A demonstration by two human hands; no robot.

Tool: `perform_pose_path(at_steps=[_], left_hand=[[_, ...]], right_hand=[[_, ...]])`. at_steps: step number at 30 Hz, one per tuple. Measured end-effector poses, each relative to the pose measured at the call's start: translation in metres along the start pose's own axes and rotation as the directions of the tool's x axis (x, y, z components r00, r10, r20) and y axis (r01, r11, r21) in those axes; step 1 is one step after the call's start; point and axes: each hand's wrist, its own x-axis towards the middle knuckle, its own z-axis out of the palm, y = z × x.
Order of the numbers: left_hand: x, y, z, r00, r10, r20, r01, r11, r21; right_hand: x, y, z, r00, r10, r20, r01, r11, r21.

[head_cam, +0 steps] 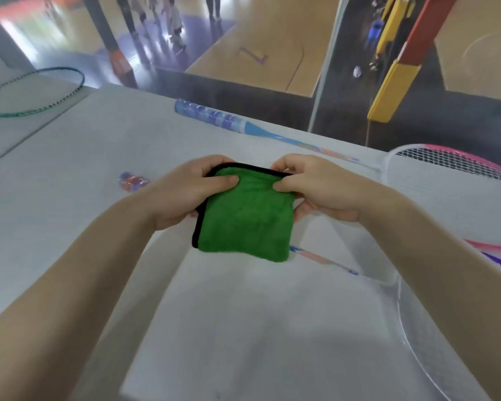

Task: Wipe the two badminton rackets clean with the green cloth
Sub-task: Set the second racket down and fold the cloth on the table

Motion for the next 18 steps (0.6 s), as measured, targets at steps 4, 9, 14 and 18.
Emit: perform_pose_path(at_steps=[4, 9, 14, 18], left_hand=[[0.002, 0.015, -0.022, 0.997, -0.06, -0.057, 0.065, 0.994, 0.085], [0.001, 0.037, -0.064, 0.987, -0.084, -0.136, 0.104, 0.983, 0.15], [0.006, 0.041, -0.113, 0.97, -0.118, -0.211, 0.136, 0.988, 0.073], [0.016, 0.032, -0.161, 0.931, -0.224, -0.286, 0.223, 0.974, -0.037]], right_hand=[[0.019, -0.022, 0.006, 0.998, 0.051, 0.022, -0.052, 0.999, 0.015], [0.043, -0.06, 0.022, 0.995, 0.096, 0.018, -0.097, 0.995, 0.028], [0.076, -0.093, 0.048, 0.991, 0.132, -0.008, -0.132, 0.991, 0.036], [0.114, -0.112, 0.076, 0.987, 0.159, -0.021, -0.157, 0.985, 0.064]])
